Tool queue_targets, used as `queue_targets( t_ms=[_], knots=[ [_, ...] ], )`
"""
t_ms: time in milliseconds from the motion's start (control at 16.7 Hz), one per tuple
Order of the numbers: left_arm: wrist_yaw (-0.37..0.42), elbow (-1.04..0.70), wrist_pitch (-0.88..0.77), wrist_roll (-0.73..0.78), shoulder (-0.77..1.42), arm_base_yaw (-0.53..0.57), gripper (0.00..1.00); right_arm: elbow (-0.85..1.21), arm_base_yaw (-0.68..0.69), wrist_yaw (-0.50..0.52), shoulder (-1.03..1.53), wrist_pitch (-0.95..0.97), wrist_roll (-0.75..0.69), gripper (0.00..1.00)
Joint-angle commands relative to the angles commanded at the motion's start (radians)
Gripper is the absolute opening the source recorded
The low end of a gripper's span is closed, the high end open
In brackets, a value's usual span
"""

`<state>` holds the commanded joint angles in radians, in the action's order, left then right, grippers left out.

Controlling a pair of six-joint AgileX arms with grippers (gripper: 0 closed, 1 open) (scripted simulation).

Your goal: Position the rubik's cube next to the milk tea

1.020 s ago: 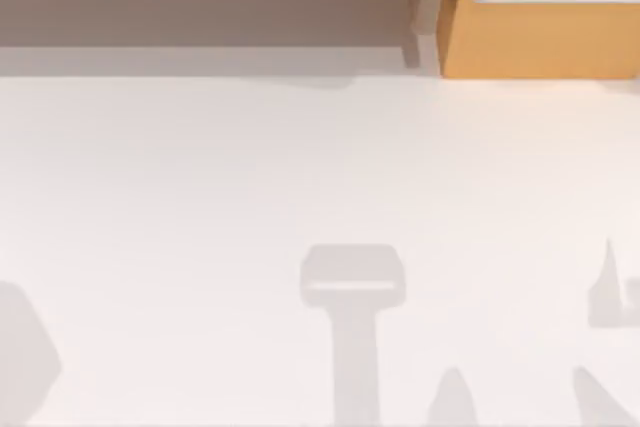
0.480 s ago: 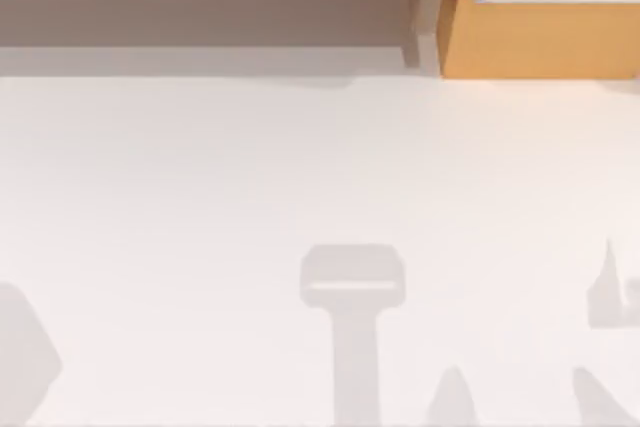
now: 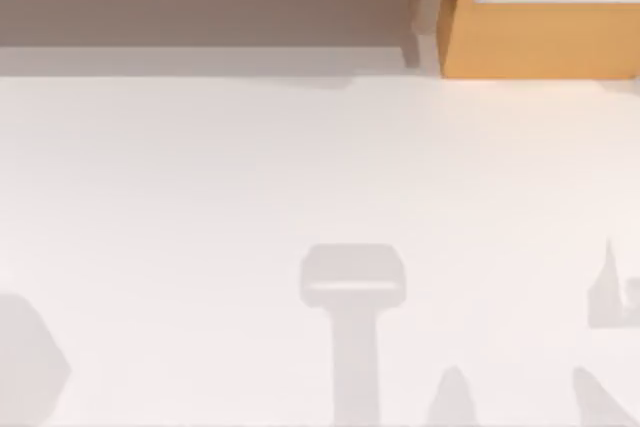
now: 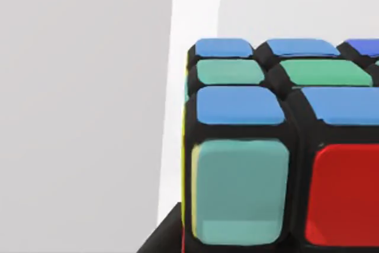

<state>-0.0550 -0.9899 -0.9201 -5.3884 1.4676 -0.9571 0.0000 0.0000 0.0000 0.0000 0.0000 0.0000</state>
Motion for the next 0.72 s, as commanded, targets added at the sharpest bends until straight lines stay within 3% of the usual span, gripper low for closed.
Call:
queue_targets(
  t_ms=[360, 720],
  knots=[
    [-0.012, 0.002, 0.062, 0.005, -0.025, -0.024, 0.0, 0.0, 0.0, 0.0, 0.0, 0.0, 0.0, 1.0],
    [0.016, 0.003, 0.035, 0.0, 0.009, 0.018, 0.0, 0.0, 0.0, 0.0, 0.0, 0.0, 0.0, 1.0]
  ],
)
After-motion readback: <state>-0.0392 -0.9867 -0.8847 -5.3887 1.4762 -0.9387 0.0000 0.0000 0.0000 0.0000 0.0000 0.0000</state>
